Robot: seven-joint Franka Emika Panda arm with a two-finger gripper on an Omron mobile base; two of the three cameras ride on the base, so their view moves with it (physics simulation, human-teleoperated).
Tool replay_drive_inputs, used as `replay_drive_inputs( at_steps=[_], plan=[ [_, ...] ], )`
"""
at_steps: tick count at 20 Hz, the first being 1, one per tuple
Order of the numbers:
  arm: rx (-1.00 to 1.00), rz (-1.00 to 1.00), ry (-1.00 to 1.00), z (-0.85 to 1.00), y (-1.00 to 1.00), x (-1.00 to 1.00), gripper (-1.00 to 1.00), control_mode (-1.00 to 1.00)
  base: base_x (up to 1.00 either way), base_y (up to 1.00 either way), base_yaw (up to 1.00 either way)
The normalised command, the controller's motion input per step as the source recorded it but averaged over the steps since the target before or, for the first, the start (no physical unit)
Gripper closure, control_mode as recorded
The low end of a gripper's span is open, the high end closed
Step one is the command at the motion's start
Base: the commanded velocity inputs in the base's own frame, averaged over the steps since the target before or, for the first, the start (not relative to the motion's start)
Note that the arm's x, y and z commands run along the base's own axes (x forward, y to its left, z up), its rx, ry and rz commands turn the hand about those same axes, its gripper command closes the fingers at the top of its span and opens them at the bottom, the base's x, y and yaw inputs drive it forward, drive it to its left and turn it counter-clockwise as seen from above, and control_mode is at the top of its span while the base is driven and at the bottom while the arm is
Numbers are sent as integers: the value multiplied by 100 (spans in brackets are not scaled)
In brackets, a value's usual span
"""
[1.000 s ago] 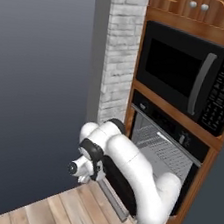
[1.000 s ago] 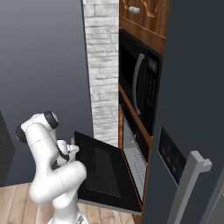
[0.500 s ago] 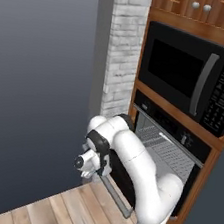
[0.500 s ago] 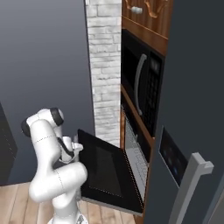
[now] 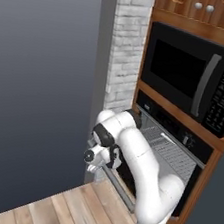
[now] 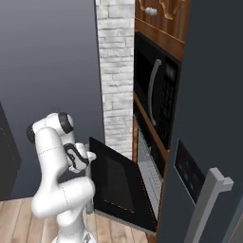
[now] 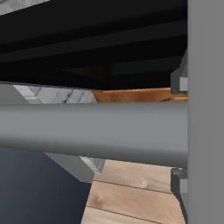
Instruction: Take the baked cake out of the oven and place it on the plate for cooling. Then close the oven door.
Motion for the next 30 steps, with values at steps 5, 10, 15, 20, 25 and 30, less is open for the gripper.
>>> replay_drive_inputs(
  at_steps=[5, 10, 15, 20, 25, 30],
  plan=[
    [-100, -51, -70, -1, 22, 0, -100, -100, 0, 0, 0],
    [-100, -51, -71, -2, 21, 0, -100, -100, 0, 0, 0],
    [-100, -51, -71, -2, 21, 0, -100, -100, 0, 0, 0],
    [-100, -51, -72, -8, 22, 0, -100, -100, 0, 0, 0],
    [-100, -51, -77, -41, 20, -1, -100, -100, 0, 0, 0],
    [-100, -52, -73, -57, 13, -13, -100, -100, 0, 0, 0]
  ],
)
